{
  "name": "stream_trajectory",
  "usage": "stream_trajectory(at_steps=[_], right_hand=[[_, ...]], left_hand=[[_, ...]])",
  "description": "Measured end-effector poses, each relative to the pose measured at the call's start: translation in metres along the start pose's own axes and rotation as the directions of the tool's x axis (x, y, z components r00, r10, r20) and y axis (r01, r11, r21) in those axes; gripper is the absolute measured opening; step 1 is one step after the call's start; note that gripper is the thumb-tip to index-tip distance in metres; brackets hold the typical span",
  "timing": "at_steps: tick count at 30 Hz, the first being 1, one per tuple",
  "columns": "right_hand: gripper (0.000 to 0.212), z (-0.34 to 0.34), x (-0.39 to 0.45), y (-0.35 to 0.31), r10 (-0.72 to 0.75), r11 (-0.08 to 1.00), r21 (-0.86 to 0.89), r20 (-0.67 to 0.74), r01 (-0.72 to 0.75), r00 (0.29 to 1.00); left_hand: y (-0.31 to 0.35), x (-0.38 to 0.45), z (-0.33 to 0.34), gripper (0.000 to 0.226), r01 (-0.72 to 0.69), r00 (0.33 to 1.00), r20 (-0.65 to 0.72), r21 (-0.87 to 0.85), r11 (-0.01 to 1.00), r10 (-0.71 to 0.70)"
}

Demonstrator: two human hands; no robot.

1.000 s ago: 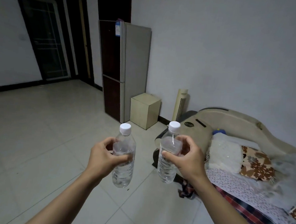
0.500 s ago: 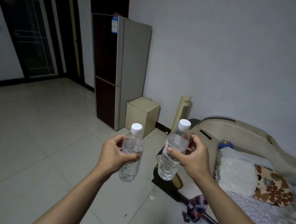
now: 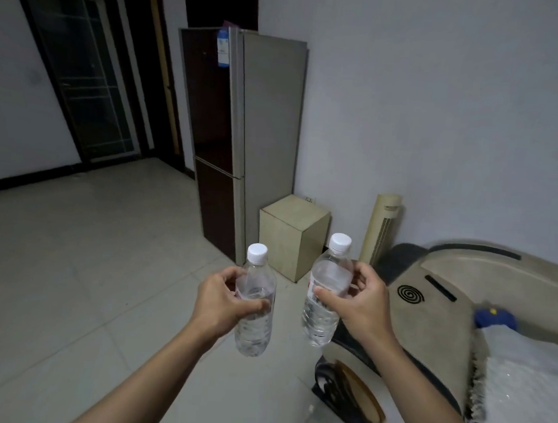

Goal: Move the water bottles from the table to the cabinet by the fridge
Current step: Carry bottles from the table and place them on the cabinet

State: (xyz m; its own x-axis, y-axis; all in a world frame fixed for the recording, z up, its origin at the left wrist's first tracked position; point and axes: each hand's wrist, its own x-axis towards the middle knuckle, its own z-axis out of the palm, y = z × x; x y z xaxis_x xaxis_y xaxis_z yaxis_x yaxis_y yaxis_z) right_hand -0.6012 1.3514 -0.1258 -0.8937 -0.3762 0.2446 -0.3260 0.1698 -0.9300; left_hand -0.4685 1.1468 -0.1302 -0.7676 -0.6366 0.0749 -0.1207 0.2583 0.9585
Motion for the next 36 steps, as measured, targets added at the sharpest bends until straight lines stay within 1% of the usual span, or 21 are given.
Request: stream_trajectory(at_steps=[2,8,13,17,22,27,30,33,36], right_hand=[[0.064,0.001,0.035,0.005,-0.008,1.000,0.002,0.000,0.008,1.000],[0.064,0.020,0.127,0.021,-0.007,1.000,0.007,-0.015,0.007,1.000],[0.064,0.057,0.202,0.039,0.008,1.000,-0.017,-0.028,-0.009,1.000],[0.059,0.091,0.256,0.042,-0.013,0.999,-0.040,-0.062,0.011,0.998],[0.057,0.126,0.329,0.039,-0.024,0.997,-0.069,-0.093,0.018,0.995],[0.053,0.154,0.396,0.048,-0.036,0.997,-0.065,-0.106,0.029,0.994],[0.057,0.168,0.441,0.061,-0.048,0.997,-0.065,-0.088,0.043,0.995],[0.064,0.179,0.492,0.082,-0.093,0.992,-0.096,-0.111,0.082,0.990],[0.063,0.180,0.543,0.110,-0.099,0.991,-0.105,-0.140,0.084,0.985]], left_hand=[[0.001,0.031,0.010,0.045,-0.006,1.000,-0.014,0.004,1.000,0.006],[-0.002,0.123,0.026,0.051,-0.012,0.998,-0.061,0.001,1.000,0.013],[-0.026,0.211,0.025,0.050,-0.025,0.998,-0.052,-0.026,0.999,0.024],[-0.042,0.286,0.020,0.051,-0.051,0.998,-0.026,-0.052,0.997,0.050],[-0.048,0.382,0.007,0.051,-0.068,0.997,0.029,-0.061,0.996,0.070],[-0.054,0.461,0.006,0.051,-0.061,0.998,0.016,-0.072,0.996,0.063],[-0.059,0.510,0.013,0.052,-0.041,0.999,0.026,-0.066,0.997,0.043],[-0.062,0.561,0.029,0.051,-0.036,0.999,0.023,-0.051,0.998,0.037],[-0.064,0.607,0.050,0.051,-0.032,0.999,0.016,-0.008,0.999,0.033]])
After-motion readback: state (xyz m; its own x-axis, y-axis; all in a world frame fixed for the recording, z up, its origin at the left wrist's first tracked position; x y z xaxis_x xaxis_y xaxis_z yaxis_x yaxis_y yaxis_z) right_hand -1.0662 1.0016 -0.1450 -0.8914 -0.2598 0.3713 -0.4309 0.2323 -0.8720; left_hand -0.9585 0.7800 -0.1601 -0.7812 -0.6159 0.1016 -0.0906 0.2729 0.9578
